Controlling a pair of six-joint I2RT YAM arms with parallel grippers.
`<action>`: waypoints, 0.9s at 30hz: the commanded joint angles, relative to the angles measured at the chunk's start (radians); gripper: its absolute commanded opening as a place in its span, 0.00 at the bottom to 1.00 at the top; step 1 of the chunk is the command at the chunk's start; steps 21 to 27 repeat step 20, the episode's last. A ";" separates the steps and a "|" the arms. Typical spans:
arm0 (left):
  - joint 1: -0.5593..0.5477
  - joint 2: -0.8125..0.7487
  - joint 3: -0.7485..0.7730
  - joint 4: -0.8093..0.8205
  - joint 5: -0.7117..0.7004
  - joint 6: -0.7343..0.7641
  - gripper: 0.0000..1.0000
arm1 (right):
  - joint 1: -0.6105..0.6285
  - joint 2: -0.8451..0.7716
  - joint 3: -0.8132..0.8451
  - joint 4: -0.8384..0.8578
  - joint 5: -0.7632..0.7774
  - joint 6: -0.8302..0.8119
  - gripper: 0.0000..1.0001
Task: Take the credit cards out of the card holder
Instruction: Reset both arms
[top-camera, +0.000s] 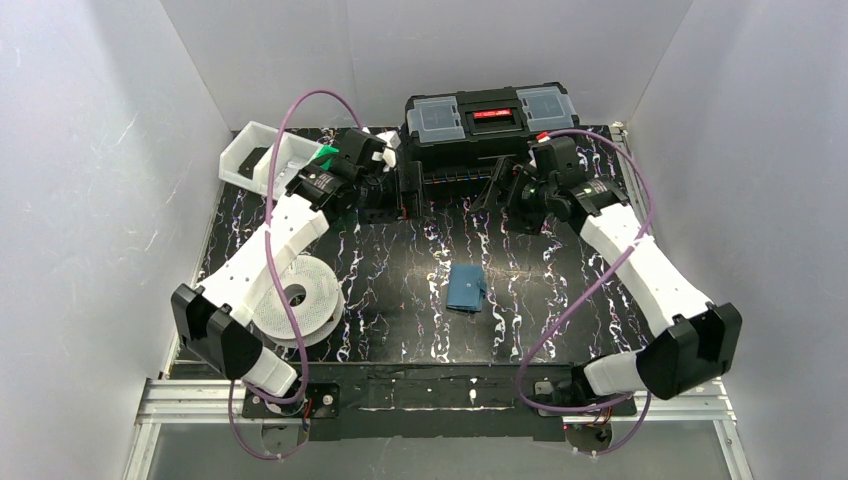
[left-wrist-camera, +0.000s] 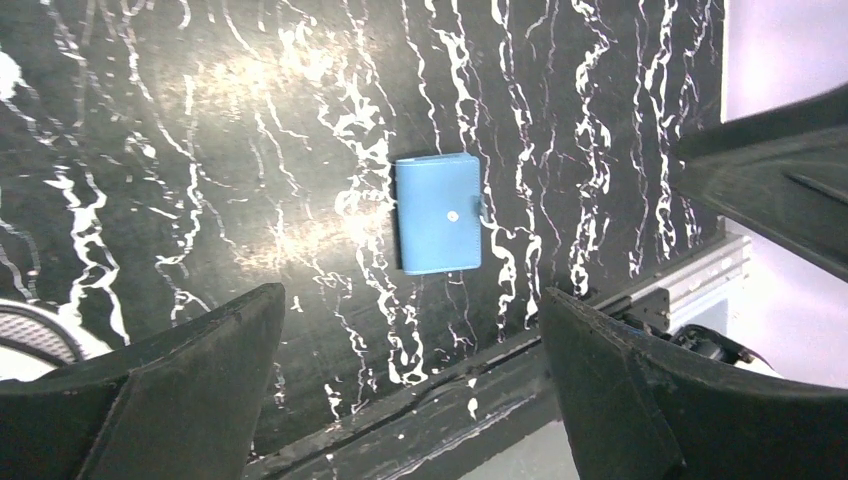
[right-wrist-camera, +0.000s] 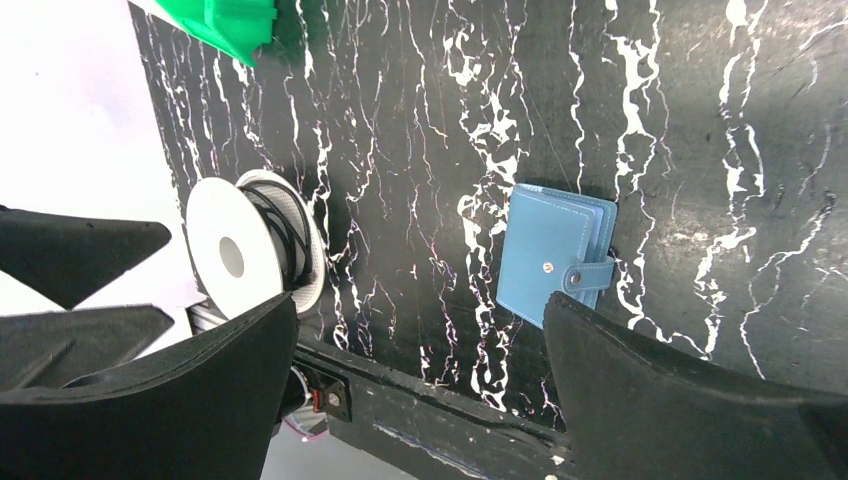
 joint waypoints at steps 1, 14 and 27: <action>0.010 -0.060 0.056 -0.078 -0.115 0.040 0.98 | -0.007 -0.076 0.037 -0.028 0.058 -0.043 0.98; 0.024 -0.105 0.029 -0.067 -0.195 0.048 0.98 | -0.010 -0.163 -0.011 0.018 0.085 -0.054 0.98; 0.025 -0.104 0.037 -0.084 -0.218 0.055 0.98 | -0.012 -0.167 -0.013 0.021 0.088 -0.059 0.98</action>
